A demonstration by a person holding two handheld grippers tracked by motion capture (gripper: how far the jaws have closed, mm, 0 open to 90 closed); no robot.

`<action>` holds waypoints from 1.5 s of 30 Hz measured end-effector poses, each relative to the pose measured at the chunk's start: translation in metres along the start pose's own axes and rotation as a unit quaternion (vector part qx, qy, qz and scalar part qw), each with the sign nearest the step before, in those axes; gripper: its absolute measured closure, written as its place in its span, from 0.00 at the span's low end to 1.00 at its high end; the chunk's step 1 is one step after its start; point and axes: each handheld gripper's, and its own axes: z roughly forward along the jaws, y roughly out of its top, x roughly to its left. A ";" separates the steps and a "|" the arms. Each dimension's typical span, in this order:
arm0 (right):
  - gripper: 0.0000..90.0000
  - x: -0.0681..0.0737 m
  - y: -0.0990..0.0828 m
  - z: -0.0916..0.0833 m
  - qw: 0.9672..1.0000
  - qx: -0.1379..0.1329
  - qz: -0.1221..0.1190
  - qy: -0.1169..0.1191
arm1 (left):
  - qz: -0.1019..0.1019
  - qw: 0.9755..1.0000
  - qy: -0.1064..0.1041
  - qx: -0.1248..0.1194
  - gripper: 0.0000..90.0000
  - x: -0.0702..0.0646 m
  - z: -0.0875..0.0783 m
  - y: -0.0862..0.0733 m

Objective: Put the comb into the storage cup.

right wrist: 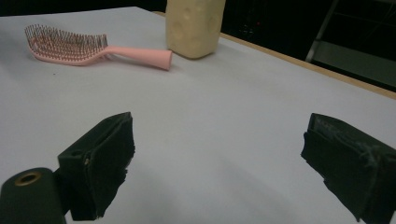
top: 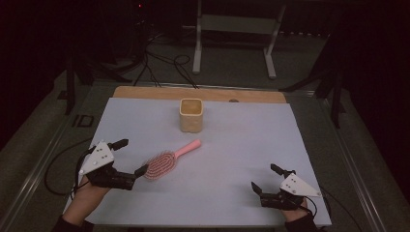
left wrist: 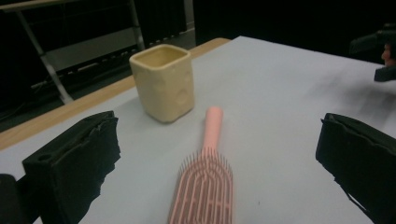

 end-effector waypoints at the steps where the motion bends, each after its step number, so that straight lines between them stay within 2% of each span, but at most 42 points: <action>1: 0.10 0.000 0.000 0.000 1.000 0.000 0.000 0.000 | 0.000 1.000 -0.004 0.002 0.00 0.000 0.003 0.003; 2: 0.10 0.000 0.000 0.000 1.000 0.000 0.000 0.000 | 0.000 1.000 -0.004 0.002 0.00 0.000 0.003 0.003; 3: 0.10 0.000 0.000 0.000 1.000 0.000 -0.001 0.000 | 0.004 1.000 -0.011 0.016 0.00 -0.001 0.009 0.010; 6: 0.10 0.000 0.000 -0.001 1.000 -0.002 0.003 -0.001 | -0.005 0.999 -0.024 0.029 0.00 -0.001 0.017 0.017; 14: 0.10 0.000 0.000 -0.001 1.000 -0.003 0.002 -0.001 | -0.016 0.998 -0.050 0.044 0.00 -0.001 0.038 0.029; 22: 0.10 0.000 0.000 -0.002 1.000 -0.004 0.006 0.001 | -0.009 0.997 -0.035 0.062 0.00 -0.001 0.059 0.037; 26: 0.10 0.000 0.000 -0.002 1.000 -0.004 0.003 0.000 | -0.013 0.997 -0.028 0.074 0.00 0.001 0.071 0.038; 30: 0.10 0.000 0.000 -0.002 1.000 -0.004 0.003 0.001 | -0.012 0.997 -0.018 0.080 0.05 0.001 0.080 0.040; 35: 0.10 0.000 0.000 -0.002 1.000 -0.007 0.004 0.003 | -0.012 0.996 -0.020 0.087 0.12 0.001 0.093 0.041; 37: 0.10 0.000 0.000 -0.002 1.000 -0.005 0.002 0.002 | -0.007 0.996 -0.026 0.090 0.18 0.000 0.097 0.041; 38: 0.10 0.000 0.000 -0.002 1.000 -0.006 0.003 0.002 | -0.004 0.996 -0.019 0.091 0.18 -0.001 0.100 0.041; 41: 0.10 0.000 0.000 -0.002 1.000 -0.006 0.006 0.004 | 0.004 0.996 -0.015 0.093 0.20 -0.002 0.105 0.042; 45: 0.10 0.000 0.000 -0.002 1.000 -0.007 0.006 0.004 | -0.004 0.995 -0.020 0.096 0.32 -0.004 0.112 0.044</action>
